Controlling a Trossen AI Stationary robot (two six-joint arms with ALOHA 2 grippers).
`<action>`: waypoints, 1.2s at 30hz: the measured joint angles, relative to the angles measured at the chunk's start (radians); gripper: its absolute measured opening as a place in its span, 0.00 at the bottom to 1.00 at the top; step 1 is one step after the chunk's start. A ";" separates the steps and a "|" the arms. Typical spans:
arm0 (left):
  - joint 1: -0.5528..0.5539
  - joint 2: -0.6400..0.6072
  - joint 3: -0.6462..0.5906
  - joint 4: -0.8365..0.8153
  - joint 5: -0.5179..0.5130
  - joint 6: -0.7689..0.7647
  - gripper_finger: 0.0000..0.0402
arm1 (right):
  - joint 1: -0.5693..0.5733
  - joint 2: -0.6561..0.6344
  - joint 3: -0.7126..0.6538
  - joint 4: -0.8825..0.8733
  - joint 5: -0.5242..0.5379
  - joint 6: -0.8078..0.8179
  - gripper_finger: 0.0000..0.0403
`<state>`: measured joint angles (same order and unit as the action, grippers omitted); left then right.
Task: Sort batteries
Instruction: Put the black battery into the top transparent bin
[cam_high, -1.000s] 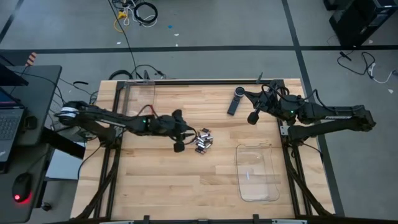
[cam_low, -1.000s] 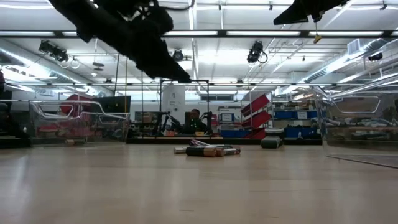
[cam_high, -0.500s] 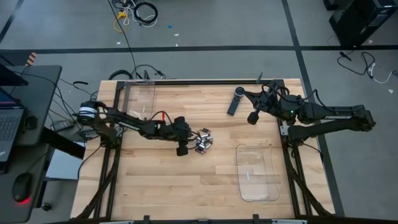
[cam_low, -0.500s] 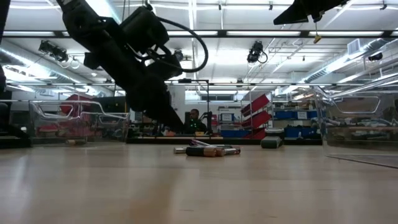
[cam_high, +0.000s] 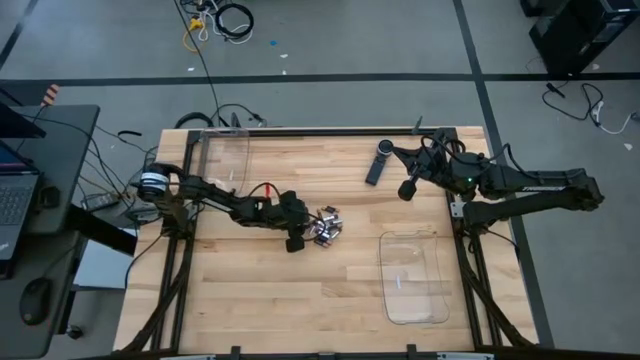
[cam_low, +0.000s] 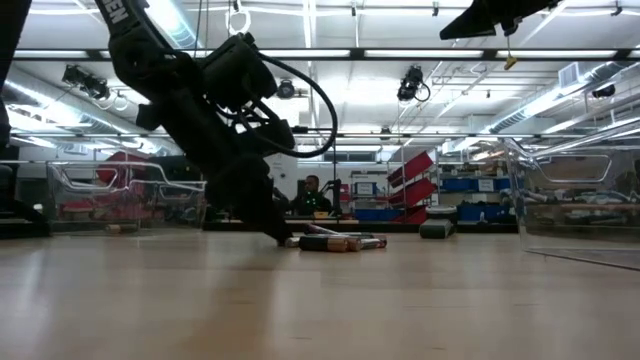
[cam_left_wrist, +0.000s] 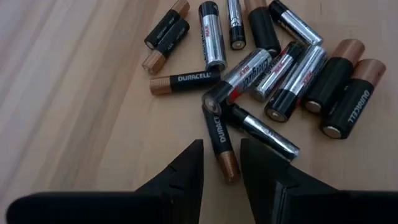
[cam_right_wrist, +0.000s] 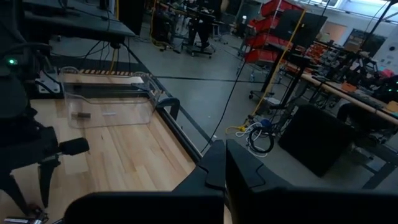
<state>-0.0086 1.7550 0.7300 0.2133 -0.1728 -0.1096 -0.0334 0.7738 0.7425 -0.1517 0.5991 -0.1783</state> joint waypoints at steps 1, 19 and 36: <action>0.000 0.000 0.000 -0.002 -0.003 -0.001 0.26 | 0.000 0.000 0.000 -0.001 0.000 0.000 0.00; 0.000 0.003 0.004 -0.042 -0.026 -0.001 0.14 | 0.001 0.000 0.000 -0.001 -0.001 0.000 0.00; 0.000 0.003 0.002 -0.045 -0.045 0.003 0.03 | 0.001 0.000 0.000 0.000 -0.001 0.000 0.00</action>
<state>-0.0090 1.7576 0.7319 0.1684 -0.2177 -0.1062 -0.0322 0.7738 0.7425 -0.1521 0.5980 -0.1780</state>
